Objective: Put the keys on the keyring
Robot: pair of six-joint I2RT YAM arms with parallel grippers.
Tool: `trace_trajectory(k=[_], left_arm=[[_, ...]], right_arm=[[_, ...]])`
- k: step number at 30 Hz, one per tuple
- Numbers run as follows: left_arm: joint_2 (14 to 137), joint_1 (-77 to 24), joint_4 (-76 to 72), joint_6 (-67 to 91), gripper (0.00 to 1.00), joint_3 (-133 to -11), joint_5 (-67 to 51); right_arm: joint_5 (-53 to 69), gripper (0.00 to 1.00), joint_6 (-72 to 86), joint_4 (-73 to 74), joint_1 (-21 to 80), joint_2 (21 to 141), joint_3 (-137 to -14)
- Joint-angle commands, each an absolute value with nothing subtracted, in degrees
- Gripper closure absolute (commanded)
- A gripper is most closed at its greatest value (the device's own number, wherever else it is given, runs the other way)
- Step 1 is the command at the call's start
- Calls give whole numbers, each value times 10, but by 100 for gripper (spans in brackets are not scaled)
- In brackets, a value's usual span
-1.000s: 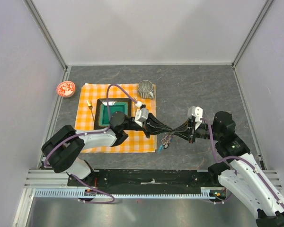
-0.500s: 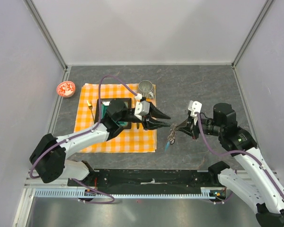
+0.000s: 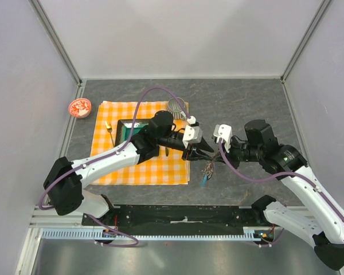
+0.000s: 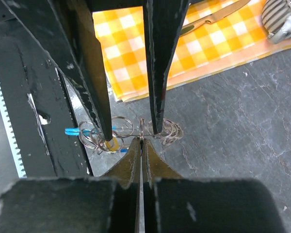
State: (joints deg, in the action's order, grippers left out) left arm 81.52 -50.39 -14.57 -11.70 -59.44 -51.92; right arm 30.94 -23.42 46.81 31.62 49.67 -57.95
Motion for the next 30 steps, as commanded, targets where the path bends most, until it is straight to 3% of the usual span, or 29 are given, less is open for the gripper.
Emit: trace_trajectory(k=[1,20,22,27,30], left_arm=[[827,-512,-77,-168,61,-628,-509],[841,-537,-76,-173,67,-640,-479],[845,-539,-77,-171,71,-641,-480],[848,-542,-72,-175,98,-643,-484],[846,-542,-61,-179,98,-643,-486]], right_arm=[[287,100,-254,468,327,495,-620],[279,100,-259,467,341,490,-613],[279,100,-260,466,342,490,-613],[274,100,-259,463,343,487,-609],[272,100,-257,460,344,484,-606]])
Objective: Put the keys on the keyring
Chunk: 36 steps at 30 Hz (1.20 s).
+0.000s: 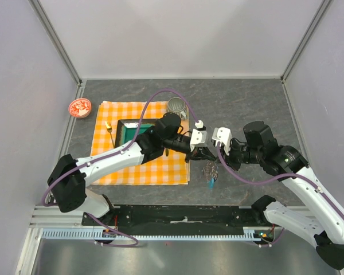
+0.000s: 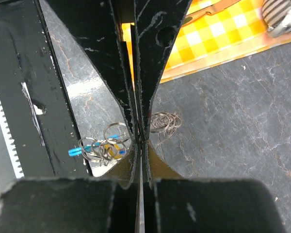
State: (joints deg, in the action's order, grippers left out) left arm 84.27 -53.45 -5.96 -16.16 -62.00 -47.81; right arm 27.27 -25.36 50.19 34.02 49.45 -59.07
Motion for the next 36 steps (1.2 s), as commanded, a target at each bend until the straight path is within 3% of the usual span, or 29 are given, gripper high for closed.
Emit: trace_trajectory(k=[1,3,7,10,15,24,36], left_arm=[[846,-542,-59,-181,98,-643,-486],[840,-543,-58,-186,98,-637,-481],[817,-542,-113,-185,98,-600,-450],[787,-541,-200,-171,98,-546,-418],[756,-541,-362,-134,98,-447,-377],[768,-527,-590,-48,98,-367,-411],[770,-517,-628,-29,98,-359,-459]], right_arm=[[271,100,-253,455,344,483,-606],[257,96,-245,448,343,477,-603],[222,65,-220,425,344,457,-585],[173,59,-193,410,343,435,-566],[206,57,-176,393,344,403,-532],[279,57,-186,357,343,401,-498],[300,58,-195,338,343,413,-492]])
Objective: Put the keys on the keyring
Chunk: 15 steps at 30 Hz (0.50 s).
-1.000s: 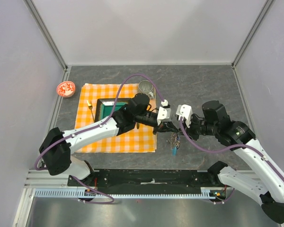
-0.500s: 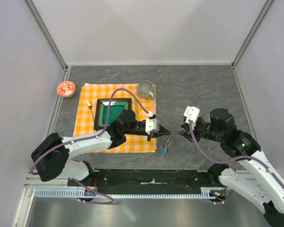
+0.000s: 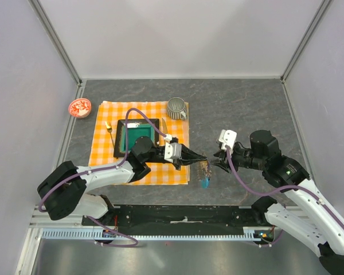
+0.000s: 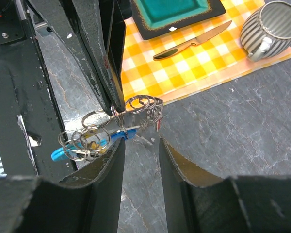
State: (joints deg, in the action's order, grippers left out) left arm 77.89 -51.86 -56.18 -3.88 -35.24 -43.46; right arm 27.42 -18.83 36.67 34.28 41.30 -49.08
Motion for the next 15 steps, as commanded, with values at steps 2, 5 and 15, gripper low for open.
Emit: trace_trajectory(k=[2,5,15], left_arm=[[770,-518,-626,-29,98,-359,-462],[772,-517,-623,-30,98,-361,-464],[774,-517,-620,-31,98,-367,-469]], right_arm=[[305,58,-199,337,343,415,-493],[317,59,-202,336,343,416,-495],[344,74,-207,337,343,417,-493]])
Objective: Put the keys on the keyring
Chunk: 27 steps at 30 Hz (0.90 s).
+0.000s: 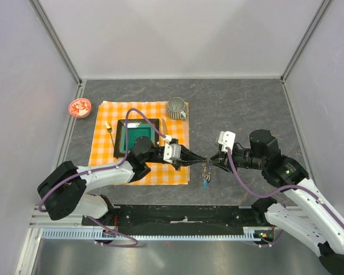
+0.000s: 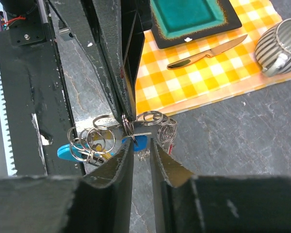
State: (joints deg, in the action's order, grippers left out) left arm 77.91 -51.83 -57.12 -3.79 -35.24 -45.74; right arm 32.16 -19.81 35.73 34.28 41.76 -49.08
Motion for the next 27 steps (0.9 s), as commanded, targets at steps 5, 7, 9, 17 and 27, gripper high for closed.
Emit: trace_trajectory(k=[5,7,9,17,27], left_arm=[[767,-517,-622,-24,98,-369,-489],[766,-516,-641,-10,98,-367,-501],[765,-517,-654,-5,98,-367,-513],[781,-518,-721,43,98,-373,-543],[802,-532,-738,43,98,-378,-541]], right_arm=[[339,100,-204,338,343,421,-491],[349,100,-204,337,342,425,-490],[361,100,-204,335,343,430,-489],[438,100,-179,283,342,448,-475],[447,92,-149,224,342,468,-461]])
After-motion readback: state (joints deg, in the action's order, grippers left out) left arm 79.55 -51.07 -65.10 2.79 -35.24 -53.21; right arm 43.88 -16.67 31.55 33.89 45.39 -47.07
